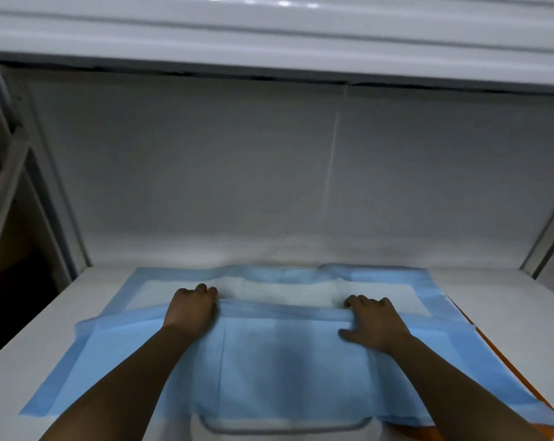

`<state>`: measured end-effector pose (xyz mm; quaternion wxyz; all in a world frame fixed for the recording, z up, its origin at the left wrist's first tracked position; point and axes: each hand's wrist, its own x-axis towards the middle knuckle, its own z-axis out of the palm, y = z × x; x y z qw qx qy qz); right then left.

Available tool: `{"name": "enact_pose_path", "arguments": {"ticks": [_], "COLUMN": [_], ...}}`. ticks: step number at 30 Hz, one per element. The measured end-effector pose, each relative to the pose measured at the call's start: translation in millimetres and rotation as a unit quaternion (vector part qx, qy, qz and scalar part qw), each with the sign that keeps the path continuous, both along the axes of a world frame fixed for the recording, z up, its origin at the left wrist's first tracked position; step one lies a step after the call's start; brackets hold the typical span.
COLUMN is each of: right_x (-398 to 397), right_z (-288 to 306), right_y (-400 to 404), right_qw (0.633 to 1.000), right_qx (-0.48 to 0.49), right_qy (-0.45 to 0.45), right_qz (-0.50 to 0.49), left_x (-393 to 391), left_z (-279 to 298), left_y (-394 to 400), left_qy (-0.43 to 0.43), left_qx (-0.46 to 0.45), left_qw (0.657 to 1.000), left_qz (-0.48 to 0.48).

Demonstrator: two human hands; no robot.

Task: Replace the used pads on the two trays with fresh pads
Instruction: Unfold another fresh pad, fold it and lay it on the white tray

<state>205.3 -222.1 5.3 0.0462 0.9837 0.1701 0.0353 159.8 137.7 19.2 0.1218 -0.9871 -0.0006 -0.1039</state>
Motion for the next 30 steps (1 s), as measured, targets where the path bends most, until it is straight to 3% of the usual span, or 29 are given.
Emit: {"name": "enact_pose_path", "arguments": {"ticks": [4, 9, 17, 22, 26, 30], "right_x": [-12.9, -38.6, -92.5, -133.1, -172.9, -204.7], "right_z": [22.1, 45.4, 70.0, 75.5, 65.8, 49.6], "right_y": [-1.2, -4.6, -24.8, -31.2, -40.6, -57.3], "right_qw": [0.999, 0.998, 0.982, 0.965, 0.958, 0.952], "right_qx": [-0.024, 0.005, 0.051, 0.037, 0.043, 0.031], "right_qy": [-0.040, -0.065, -0.178, -0.250, -0.270, -0.287], "right_qz": [0.015, 0.000, 0.043, 0.064, 0.084, 0.103], "left_x": [-9.6, -31.1, -91.8, -130.8, -170.6, -207.5], "left_z": [15.2, 33.7, 68.0, 73.2, 61.3, 52.0], "left_y": [2.7, 6.2, 5.7, 9.2, 16.6, 11.9], "left_qy": [0.000, -0.004, -0.035, -0.076, -0.112, -0.104], "left_qx": [0.048, 0.092, 0.117, 0.097, 0.005, 0.014], "left_qw": [0.999, 0.996, 0.992, 0.992, 0.990, 0.992], "left_qz": [-0.013, -0.003, 0.033, -0.008, -0.081, -0.072]}}
